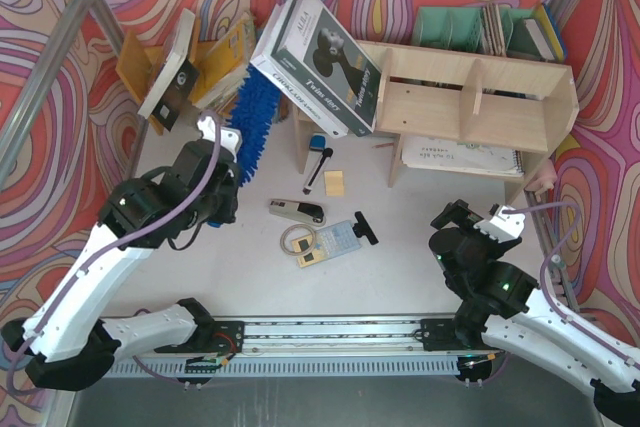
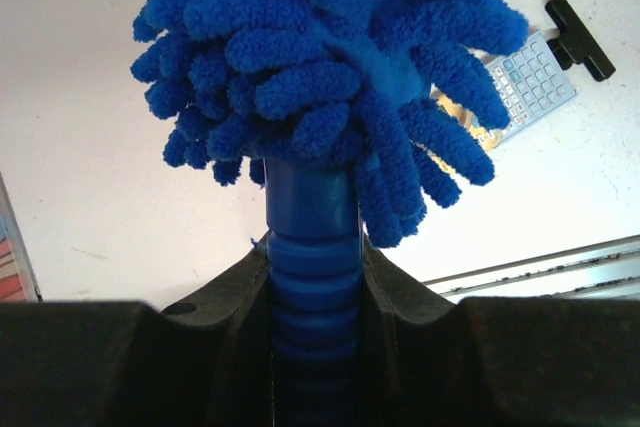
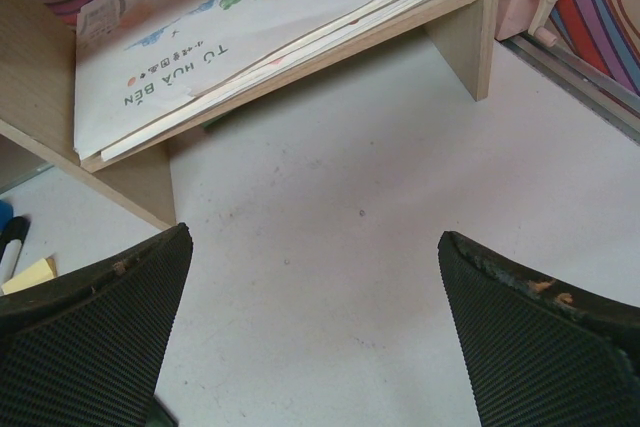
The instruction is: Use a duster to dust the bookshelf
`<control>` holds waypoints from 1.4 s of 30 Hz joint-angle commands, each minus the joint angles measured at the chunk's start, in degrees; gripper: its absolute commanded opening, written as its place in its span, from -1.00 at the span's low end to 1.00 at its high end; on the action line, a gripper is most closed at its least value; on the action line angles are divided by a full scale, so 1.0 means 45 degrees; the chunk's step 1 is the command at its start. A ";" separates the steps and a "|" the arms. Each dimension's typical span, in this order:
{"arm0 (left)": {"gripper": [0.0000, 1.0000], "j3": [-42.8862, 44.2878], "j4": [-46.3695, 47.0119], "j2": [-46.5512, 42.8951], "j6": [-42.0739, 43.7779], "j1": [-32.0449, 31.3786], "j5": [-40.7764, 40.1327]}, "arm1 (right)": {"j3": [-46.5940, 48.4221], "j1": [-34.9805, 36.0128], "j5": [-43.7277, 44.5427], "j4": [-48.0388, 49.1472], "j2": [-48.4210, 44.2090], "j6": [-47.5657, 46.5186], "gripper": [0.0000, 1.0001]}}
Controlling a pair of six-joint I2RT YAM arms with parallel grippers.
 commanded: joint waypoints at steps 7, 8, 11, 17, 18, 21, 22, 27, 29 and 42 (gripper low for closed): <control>-1.00 -0.1342 0.1893 0.0196 -0.0143 0.0004 0.1002 | 0.0097 -0.0003 0.0367 0.0010 -0.0030 0.0074 0.97; -1.00 -0.1443 0.1915 0.0199 -0.0189 0.0004 0.0962 | 0.0095 -0.0003 0.0371 0.0011 -0.0035 0.0074 0.98; -1.00 -0.1732 0.2053 0.0210 -0.0246 0.0004 0.0820 | 0.0105 -0.0003 0.0364 0.0030 -0.0004 0.0074 0.97; -1.00 -0.2323 0.2403 0.0427 -0.0381 0.0004 0.0835 | 0.0115 -0.0004 0.0365 0.0050 0.0031 0.0074 0.97; -1.00 -0.2425 0.2497 0.0445 -0.0365 0.0004 0.0911 | 0.0105 -0.0003 0.0371 0.0050 0.0031 0.0064 0.97; -1.00 -0.2658 0.2698 0.0574 -0.0401 0.0004 0.1287 | 0.0096 -0.0003 0.0372 0.0049 0.0019 0.0071 0.97; -1.00 -0.2694 0.2734 0.0615 -0.0417 0.0004 0.1388 | 0.0112 -0.0003 0.0372 0.0050 0.0007 0.0074 0.97; -1.00 -0.2785 0.2677 0.0766 -0.0431 0.0004 0.1181 | 0.0115 -0.0001 0.0372 0.0050 0.0007 0.0054 0.98; -1.00 -0.2576 0.2532 0.0677 -0.0370 0.0004 0.0808 | 0.0098 -0.0003 0.0372 0.0050 0.0011 0.0047 0.98; -1.00 -0.2639 0.2518 0.0375 -0.0179 0.0014 0.0727 | 0.0097 -0.0015 0.0372 0.0059 -0.0033 0.0055 0.97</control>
